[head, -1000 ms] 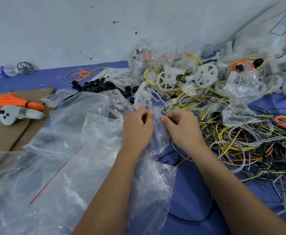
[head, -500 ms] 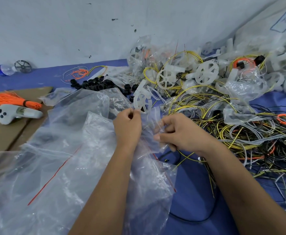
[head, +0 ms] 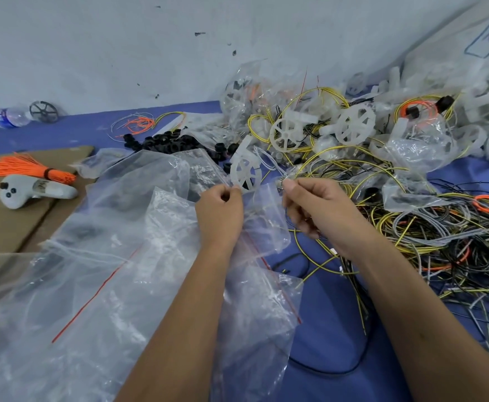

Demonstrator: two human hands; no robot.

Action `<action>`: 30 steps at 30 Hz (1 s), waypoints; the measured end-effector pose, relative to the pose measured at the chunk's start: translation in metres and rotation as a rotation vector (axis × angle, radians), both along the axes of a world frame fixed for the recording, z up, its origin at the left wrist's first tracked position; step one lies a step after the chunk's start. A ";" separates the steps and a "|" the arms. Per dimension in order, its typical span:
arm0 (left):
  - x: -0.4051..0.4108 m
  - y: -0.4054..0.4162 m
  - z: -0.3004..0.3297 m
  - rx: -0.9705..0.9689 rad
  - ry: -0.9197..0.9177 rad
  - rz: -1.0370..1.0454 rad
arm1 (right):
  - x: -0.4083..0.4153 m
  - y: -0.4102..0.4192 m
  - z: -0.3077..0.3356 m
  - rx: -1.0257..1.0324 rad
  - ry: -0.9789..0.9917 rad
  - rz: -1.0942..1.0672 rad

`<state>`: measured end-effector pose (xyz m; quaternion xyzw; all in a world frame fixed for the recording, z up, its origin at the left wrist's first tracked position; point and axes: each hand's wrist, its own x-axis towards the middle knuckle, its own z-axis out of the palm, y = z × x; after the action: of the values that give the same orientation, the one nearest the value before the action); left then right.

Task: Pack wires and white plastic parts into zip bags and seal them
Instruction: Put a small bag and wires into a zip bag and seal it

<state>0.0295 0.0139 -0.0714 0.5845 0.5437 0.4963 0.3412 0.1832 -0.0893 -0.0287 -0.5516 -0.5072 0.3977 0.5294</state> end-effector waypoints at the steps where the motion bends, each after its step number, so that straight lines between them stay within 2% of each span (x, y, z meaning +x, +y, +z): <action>1: 0.000 0.000 0.000 -0.001 -0.001 -0.005 | 0.001 0.000 0.000 -0.011 -0.078 -0.012; 4: -0.001 -0.001 -0.001 -0.001 -0.012 -0.019 | 0.001 -0.002 -0.001 -0.075 -0.171 0.014; 9: 0.000 0.000 -0.001 -0.011 -0.018 -0.032 | -0.014 -0.005 0.000 0.022 -0.089 0.200; 13: -0.001 0.001 -0.002 -0.016 -0.049 -0.039 | -0.016 -0.003 0.001 0.045 -0.030 0.154; 16: -0.003 0.003 -0.003 -0.035 -0.111 -0.024 | -0.009 -0.002 -0.003 -0.028 -0.129 0.097; 21: -0.002 0.007 -0.004 -0.024 -0.138 0.000 | -0.014 -0.007 -0.001 -0.008 -0.234 0.340; 27: -0.004 0.007 -0.004 -0.035 -0.168 -0.019 | -0.023 -0.007 -0.006 -0.031 -0.562 0.355; 30: -0.004 0.009 -0.006 -0.040 -0.158 -0.010 | -0.020 -0.006 -0.005 0.000 -0.535 0.350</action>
<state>0.0253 0.0229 -0.0775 0.5394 0.5220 0.5279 0.3972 0.1629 -0.0958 -0.0334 -0.5409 -0.7158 0.3235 0.3007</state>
